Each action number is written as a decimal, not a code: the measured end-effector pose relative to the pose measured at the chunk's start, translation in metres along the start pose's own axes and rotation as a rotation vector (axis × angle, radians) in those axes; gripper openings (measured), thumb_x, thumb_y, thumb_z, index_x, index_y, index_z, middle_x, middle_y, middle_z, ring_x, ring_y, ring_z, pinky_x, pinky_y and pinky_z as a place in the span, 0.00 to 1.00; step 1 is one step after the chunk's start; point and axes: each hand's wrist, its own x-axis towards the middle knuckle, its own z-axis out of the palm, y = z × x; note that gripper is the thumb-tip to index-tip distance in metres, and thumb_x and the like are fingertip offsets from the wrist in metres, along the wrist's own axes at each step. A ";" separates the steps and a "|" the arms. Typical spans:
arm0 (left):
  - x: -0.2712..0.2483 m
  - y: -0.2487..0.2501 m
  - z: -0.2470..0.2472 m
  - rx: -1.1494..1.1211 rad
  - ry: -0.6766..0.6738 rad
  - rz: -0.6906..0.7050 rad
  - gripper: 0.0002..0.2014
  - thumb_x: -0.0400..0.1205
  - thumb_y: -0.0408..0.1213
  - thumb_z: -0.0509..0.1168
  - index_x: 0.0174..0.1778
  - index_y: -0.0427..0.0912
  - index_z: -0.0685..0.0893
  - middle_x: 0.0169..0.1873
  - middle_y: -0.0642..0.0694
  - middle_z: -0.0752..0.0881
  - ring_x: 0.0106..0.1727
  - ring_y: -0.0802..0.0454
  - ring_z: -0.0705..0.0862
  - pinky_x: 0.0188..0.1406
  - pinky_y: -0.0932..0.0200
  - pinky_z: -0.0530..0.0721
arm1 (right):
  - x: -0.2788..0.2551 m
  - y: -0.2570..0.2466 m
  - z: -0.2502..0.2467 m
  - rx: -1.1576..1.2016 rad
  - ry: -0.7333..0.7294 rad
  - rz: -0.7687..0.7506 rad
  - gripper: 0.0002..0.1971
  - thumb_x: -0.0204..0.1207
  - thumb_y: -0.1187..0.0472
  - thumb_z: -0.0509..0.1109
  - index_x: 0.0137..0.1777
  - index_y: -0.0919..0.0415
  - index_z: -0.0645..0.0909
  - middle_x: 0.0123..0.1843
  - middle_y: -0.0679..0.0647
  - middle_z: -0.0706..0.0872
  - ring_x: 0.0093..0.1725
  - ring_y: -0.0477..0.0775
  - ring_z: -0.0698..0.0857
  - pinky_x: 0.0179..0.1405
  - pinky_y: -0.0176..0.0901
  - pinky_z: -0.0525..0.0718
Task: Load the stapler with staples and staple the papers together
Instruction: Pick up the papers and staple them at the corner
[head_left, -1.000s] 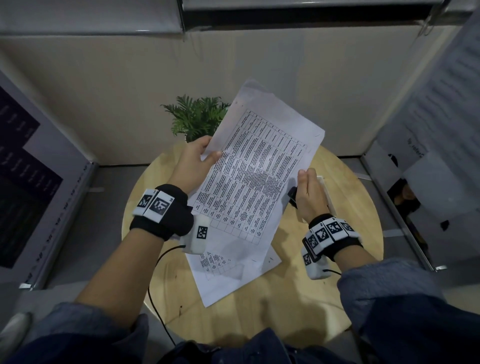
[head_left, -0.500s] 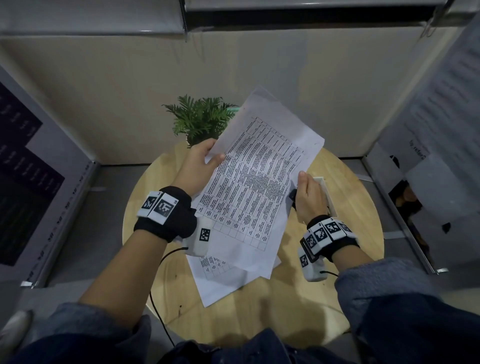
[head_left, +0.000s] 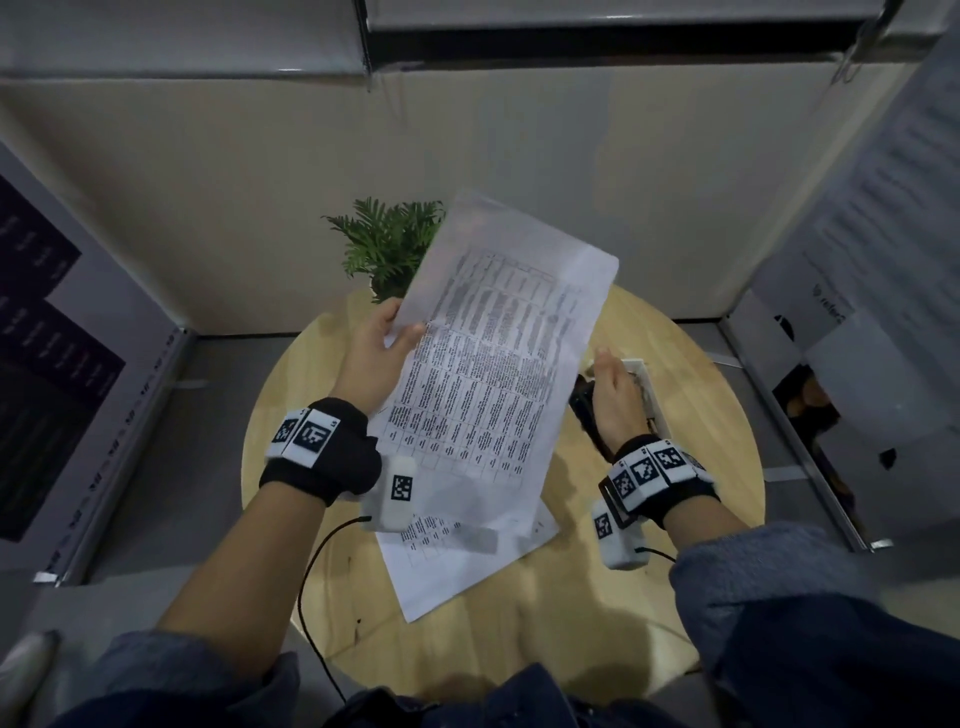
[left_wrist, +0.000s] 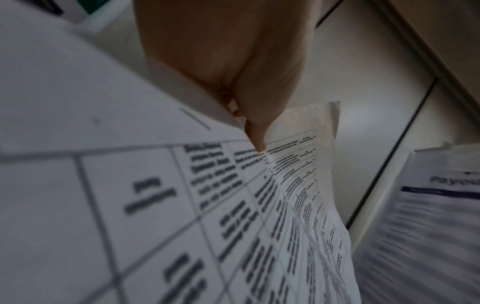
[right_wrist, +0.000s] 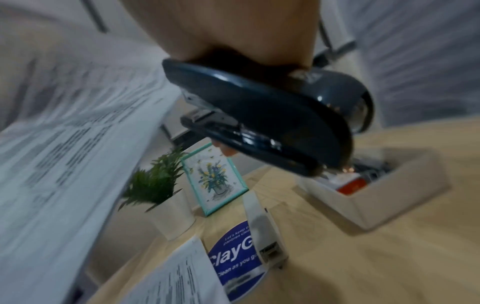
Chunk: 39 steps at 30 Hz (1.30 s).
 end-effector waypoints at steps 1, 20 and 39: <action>-0.001 -0.002 -0.003 -0.033 0.026 -0.024 0.16 0.83 0.32 0.62 0.68 0.37 0.78 0.61 0.41 0.86 0.63 0.47 0.83 0.67 0.47 0.79 | 0.004 0.003 -0.002 0.030 -0.019 0.088 0.33 0.82 0.39 0.43 0.69 0.64 0.73 0.67 0.62 0.79 0.69 0.61 0.76 0.68 0.52 0.68; 0.028 -0.048 -0.018 -0.229 0.191 -0.156 0.15 0.83 0.30 0.62 0.66 0.42 0.79 0.62 0.45 0.86 0.64 0.51 0.84 0.68 0.51 0.80 | 0.075 0.040 0.055 -0.607 -0.165 0.188 0.17 0.77 0.58 0.68 0.59 0.72 0.78 0.55 0.70 0.86 0.54 0.67 0.85 0.46 0.48 0.81; 0.027 -0.036 -0.004 -0.214 0.196 -0.128 0.16 0.83 0.29 0.61 0.68 0.36 0.78 0.57 0.45 0.87 0.59 0.52 0.86 0.64 0.53 0.82 | 0.035 -0.033 0.005 0.228 -0.416 -0.017 0.38 0.73 0.31 0.56 0.53 0.71 0.81 0.50 0.64 0.88 0.48 0.61 0.86 0.53 0.45 0.82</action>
